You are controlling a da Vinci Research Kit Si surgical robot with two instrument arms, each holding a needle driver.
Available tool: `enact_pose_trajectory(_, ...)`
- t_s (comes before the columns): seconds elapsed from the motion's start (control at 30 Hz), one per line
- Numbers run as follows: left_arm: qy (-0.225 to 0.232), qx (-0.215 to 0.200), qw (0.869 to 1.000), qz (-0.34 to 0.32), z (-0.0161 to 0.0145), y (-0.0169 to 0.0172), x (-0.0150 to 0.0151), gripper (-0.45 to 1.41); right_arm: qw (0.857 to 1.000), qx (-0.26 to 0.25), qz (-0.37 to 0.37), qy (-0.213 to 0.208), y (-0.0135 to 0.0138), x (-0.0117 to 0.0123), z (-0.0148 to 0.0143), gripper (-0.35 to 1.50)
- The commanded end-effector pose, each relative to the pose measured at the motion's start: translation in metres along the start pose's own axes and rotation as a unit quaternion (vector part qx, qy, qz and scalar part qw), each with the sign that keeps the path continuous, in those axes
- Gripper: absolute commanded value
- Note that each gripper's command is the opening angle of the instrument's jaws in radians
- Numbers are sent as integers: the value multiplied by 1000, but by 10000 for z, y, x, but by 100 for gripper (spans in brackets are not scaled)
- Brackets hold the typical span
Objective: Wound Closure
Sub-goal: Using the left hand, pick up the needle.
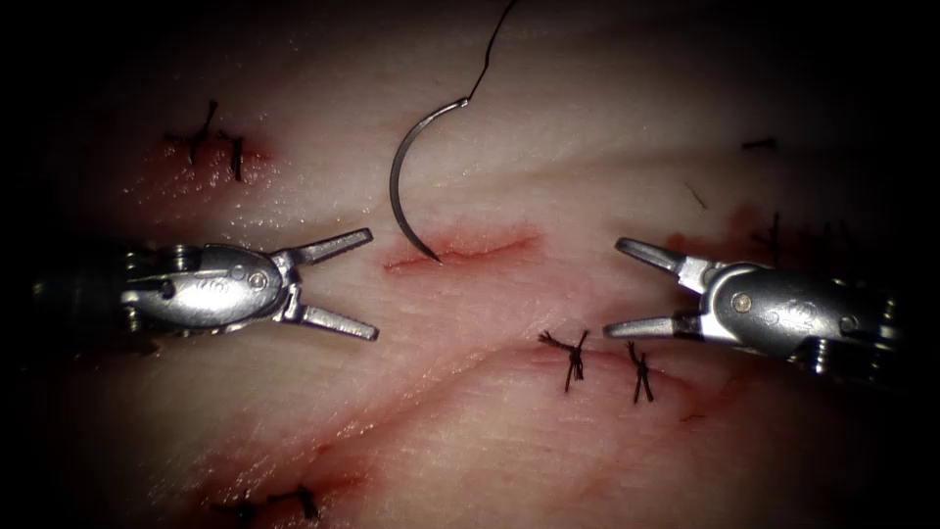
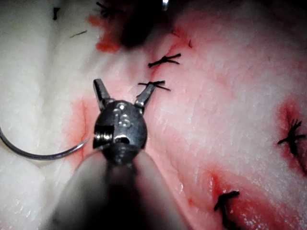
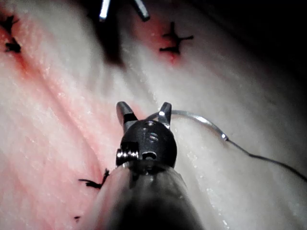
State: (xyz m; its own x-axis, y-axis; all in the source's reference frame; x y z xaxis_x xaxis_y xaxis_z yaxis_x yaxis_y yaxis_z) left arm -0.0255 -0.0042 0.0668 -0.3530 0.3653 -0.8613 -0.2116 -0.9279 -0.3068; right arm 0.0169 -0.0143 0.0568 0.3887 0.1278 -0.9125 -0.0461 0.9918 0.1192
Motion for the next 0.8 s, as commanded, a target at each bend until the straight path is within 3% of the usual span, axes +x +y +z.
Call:
enact_pose_trajectory(0.03, 1, 0, 1000, 0, 8, -3, 0, 73, 1000, -1, -1, 2, 5, 3, 9, 86)
enact_pose_trajectory(0.33, -2, 11, 1000, -2, 7, -4, 2, 73, 1000, -1, -2, 2, 4, 3, 8, 94)
enact_pose_trajectory(0.57, -24, 67, 997, 1, 11, -12, -2, 68, 1000, -3, -3, 1, 2, 1, 9, 89)
enact_pose_trajectory(0.63, -44, 73, 996, 12, 16, -15, -4, 68, 1000, -3, -4, 1, 1, 0, 9, 89)
enact_pose_trajectory(0.67, -75, 76, 994, 17, 21, -17, -10, 70, 1000, -4, -4, 2, 1, -1, 10, 89)
enact_pose_trajectory(0.8, -163, 45, 984, 52, 40, -31, -26, 80, 1000, -3, -5, -1, 0, -3, 11, 89)
